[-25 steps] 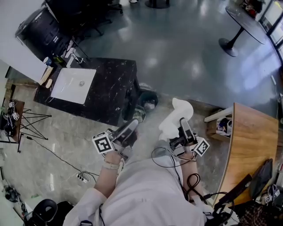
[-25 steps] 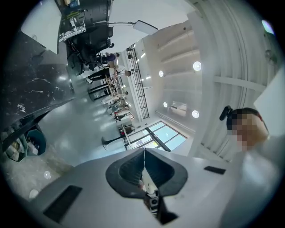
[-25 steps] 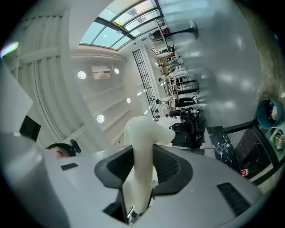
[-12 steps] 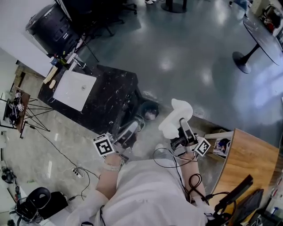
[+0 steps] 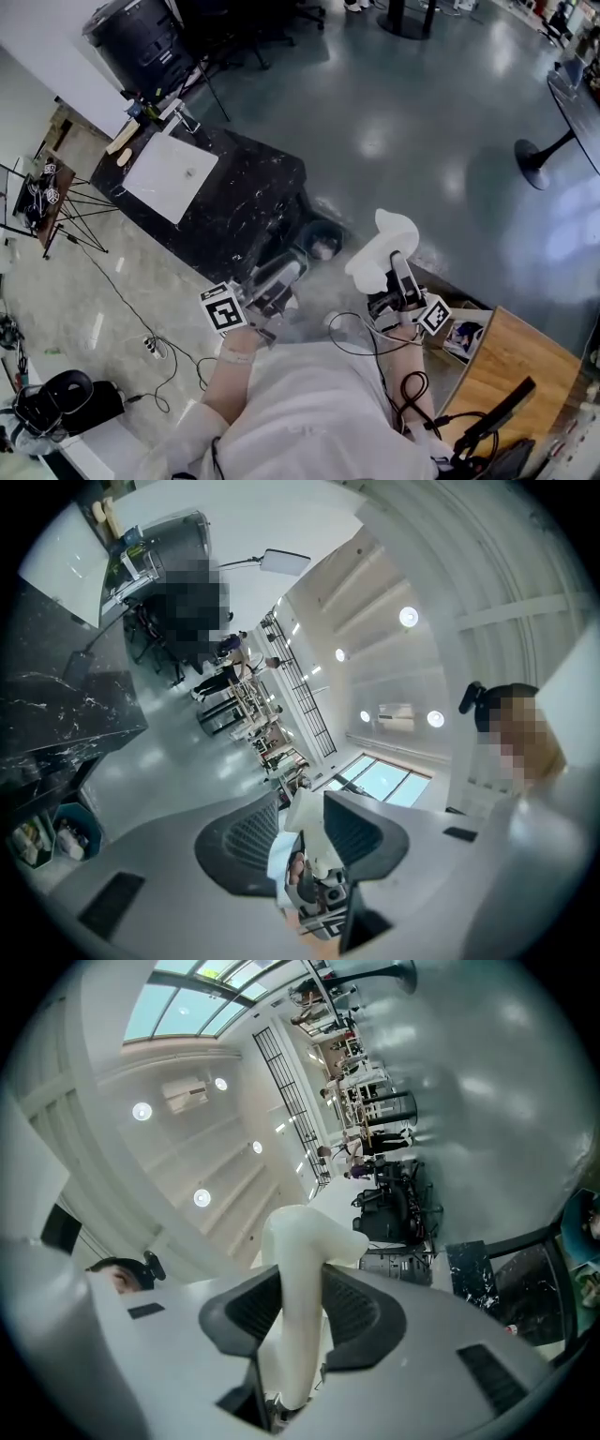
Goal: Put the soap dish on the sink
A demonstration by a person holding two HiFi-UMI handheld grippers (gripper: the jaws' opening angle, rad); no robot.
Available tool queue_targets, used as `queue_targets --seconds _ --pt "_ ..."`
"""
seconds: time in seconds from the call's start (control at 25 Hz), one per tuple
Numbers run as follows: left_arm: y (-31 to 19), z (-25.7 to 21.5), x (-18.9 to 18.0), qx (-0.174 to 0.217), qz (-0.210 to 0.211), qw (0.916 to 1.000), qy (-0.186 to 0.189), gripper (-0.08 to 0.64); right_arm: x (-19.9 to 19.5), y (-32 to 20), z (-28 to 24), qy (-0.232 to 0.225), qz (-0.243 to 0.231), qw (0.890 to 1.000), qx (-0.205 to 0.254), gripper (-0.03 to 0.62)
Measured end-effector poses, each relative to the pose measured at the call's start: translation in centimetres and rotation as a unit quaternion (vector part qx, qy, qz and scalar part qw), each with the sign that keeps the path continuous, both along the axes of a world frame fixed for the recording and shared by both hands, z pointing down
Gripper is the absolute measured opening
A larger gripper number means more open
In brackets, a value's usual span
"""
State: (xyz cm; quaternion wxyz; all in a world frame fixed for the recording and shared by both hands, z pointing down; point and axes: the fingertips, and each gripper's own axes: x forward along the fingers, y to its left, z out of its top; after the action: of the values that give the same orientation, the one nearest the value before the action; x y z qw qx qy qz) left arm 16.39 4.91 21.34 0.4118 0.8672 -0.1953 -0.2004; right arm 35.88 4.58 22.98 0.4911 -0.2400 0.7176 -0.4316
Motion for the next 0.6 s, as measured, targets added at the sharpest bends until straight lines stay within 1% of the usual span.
queue_targets --seconds 0.08,0.32,0.4,0.48,0.6 --pt "0.3 0.0 0.2 0.005 -0.003 1.0000 -0.002 0.147 -0.1 0.0 0.0 0.005 -0.004 1.000 0.000 0.138" --pt "0.9 -0.2 0.6 0.007 -0.012 0.9998 0.011 0.152 -0.5 0.1 -0.3 0.015 -0.022 1.000 -0.003 0.138" --pt "0.9 -0.4 0.2 0.008 -0.020 0.9996 0.016 0.152 -1.0 -0.2 -0.6 0.023 -0.030 0.999 -0.006 0.138" --pt "0.0 -0.1 -1.7 0.004 -0.030 0.9993 0.021 0.152 -2.8 -1.5 -0.6 0.032 -0.036 0.999 -0.011 0.138" --pt "-2.4 1.6 -6.2 -0.008 -0.053 0.9983 0.025 0.152 -6.8 -4.6 0.4 0.044 -0.050 0.998 -0.023 0.138"
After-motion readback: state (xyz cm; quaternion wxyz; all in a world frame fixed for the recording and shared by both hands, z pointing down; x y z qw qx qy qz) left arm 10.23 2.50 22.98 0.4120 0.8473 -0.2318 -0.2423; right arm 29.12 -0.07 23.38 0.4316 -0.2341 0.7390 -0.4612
